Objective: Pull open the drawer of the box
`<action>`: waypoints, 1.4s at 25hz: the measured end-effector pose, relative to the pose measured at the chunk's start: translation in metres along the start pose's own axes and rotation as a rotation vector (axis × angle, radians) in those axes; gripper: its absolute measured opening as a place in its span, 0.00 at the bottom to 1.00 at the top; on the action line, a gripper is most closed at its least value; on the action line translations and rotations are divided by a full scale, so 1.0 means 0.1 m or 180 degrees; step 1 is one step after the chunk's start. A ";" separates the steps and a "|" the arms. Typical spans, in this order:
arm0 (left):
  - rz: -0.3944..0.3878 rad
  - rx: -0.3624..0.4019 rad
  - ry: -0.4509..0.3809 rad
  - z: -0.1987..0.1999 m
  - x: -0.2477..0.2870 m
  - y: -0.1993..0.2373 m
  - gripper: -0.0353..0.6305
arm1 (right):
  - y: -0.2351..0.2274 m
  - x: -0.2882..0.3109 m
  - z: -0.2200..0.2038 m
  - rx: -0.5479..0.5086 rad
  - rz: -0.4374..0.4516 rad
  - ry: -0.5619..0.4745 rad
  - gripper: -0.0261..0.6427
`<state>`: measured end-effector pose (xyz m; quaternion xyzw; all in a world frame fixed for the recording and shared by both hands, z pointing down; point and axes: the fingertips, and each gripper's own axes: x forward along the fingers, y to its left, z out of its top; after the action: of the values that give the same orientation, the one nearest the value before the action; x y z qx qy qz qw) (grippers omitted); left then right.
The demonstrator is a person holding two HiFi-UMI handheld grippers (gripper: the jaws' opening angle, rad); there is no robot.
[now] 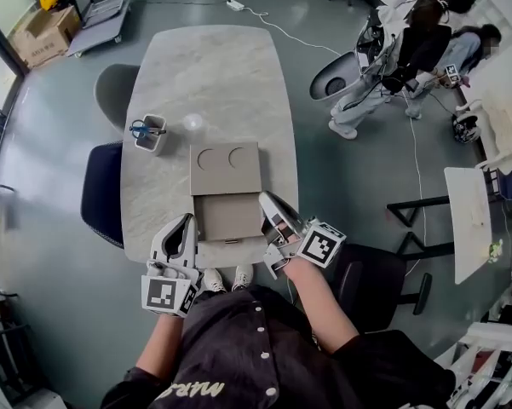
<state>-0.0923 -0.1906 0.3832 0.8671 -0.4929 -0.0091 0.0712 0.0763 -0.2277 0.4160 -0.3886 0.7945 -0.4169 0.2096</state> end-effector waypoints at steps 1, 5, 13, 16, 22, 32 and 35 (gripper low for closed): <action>0.0005 0.0001 -0.0024 0.04 0.01 -0.01 0.08 | 0.06 -0.01 0.05 -0.0132 -0.0003 -0.0022 0.03; 0.0045 0.0028 -0.0143 0.21 0.02 0.00 0.08 | 0.26 -0.07 0.22 -0.0666 -0.0013 -0.0104 0.03; 0.0125 0.0106 -0.0255 0.45 0.03 0.05 0.08 | 0.49 -0.22 0.47 -0.1873 -0.0243 -0.0237 0.03; 0.0142 0.0134 -0.0279 0.49 0.04 0.06 0.08 | 0.55 -0.23 0.50 -0.2380 -0.0424 -0.0277 0.03; 0.0171 0.0194 -0.0316 0.55 0.05 0.04 0.08 | 0.60 -0.23 0.55 -0.2792 -0.0620 -0.0416 0.03; 0.0161 0.0250 -0.0333 0.58 0.01 0.01 0.08 | 0.78 -0.17 0.43 -0.2987 -0.0399 -0.0340 0.03; 0.0168 0.0267 -0.0332 0.58 0.00 0.00 0.08 | 0.79 -0.18 0.42 -0.2992 -0.0407 -0.0344 0.03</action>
<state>-0.0970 -0.1969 0.3255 0.8544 -0.5185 -0.0318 0.0093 0.0795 -0.2068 0.3274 -0.5106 0.8594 -0.0037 0.0260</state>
